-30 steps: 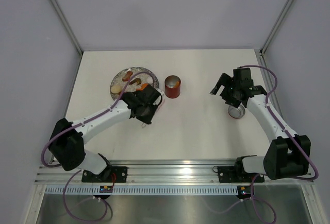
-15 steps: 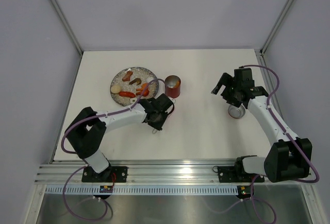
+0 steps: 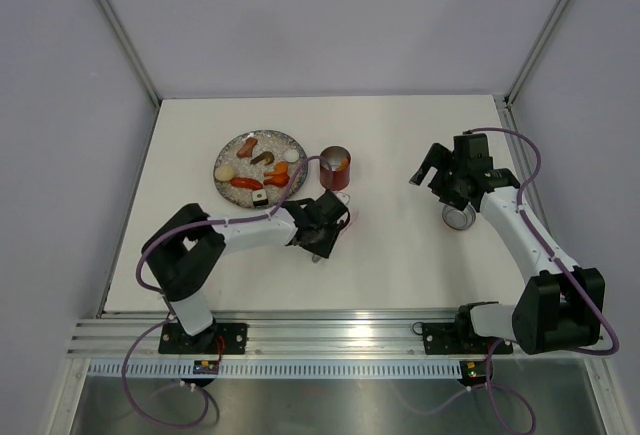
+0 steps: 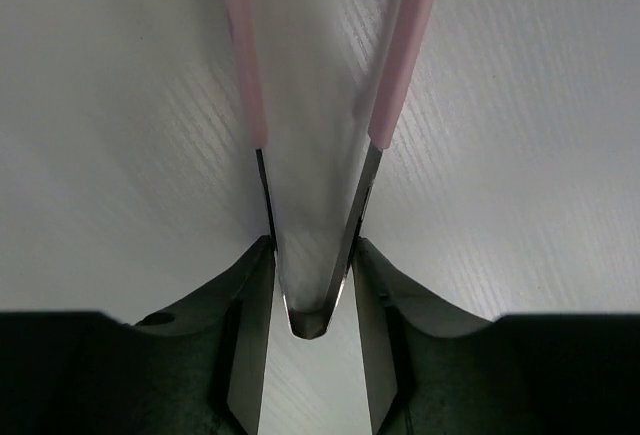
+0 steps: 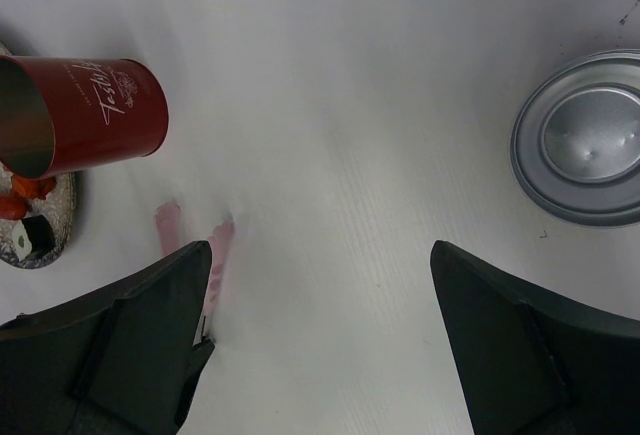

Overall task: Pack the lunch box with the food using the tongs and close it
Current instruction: Adjust the clamp at the center of the board.

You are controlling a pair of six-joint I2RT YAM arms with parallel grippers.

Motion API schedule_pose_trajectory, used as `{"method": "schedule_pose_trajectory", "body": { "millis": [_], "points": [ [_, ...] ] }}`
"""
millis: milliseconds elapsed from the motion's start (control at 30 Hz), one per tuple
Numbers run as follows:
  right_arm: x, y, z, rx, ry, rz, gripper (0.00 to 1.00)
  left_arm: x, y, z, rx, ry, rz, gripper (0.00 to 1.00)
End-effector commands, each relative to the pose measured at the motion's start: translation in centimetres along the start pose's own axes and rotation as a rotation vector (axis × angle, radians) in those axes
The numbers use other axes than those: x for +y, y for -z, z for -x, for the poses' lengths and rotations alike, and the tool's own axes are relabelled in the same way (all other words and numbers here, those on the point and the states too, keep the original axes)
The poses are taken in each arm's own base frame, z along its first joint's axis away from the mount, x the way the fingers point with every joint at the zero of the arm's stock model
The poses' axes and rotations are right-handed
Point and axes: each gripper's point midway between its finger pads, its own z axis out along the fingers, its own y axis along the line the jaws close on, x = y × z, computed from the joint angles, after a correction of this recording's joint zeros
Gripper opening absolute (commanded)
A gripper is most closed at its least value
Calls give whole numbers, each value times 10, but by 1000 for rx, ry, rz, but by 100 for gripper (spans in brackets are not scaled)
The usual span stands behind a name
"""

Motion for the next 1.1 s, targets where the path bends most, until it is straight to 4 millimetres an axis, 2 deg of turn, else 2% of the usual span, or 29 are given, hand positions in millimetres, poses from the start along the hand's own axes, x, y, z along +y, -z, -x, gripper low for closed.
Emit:
{"method": "schedule_pose_trajectory", "body": {
  "millis": [0, 100, 333, 533, 600, 633, 700, 733, 767, 900, 1033, 1067],
  "points": [
    [0, 4, 5, -31, 11, 2, 99, -7, -1, 12, -63, 18, -4, 42],
    [1, 4, 5, -30, 10, 3, 100, -7, 2, 13, -76, 23, 4, 48],
    [4, 4, 6, -25, 12, 13, 99, -4, 3, 9, -95, 69, 52, 53],
    [5, 4, 8, -23, 16, 13, 100, -1, -6, -1, -71, 67, 74, 52],
    [6, 4, 8, -24, 17, 15, 100, -1, -8, -3, -65, 66, 73, 47],
    [6, 4, 9, -26, 16, 15, 100, 0, -9, -5, -60, 66, 76, 35],
    [6, 4, 8, -26, 13, 15, 99, 0, -9, -7, -55, 61, 77, 21],
    [5, 3, 8, -24, 13, 14, 100, 0, -7, -5, -60, 59, 78, 8],
    [5, 3, 7, -23, 13, 13, 99, 2, -5, -6, -55, 54, 86, 2],
    [4, 3, 6, -23, 13, 13, 99, 5, 15, 9, -89, 12, 96, 0],
    [3, 4, 5, -23, 14, 10, 100, 3, 50, 27, -139, -27, 62, 0],
    [3, 4, 6, -28, 13, 9, 100, 9, 56, 25, -117, -30, 66, 0]
  ]
}}
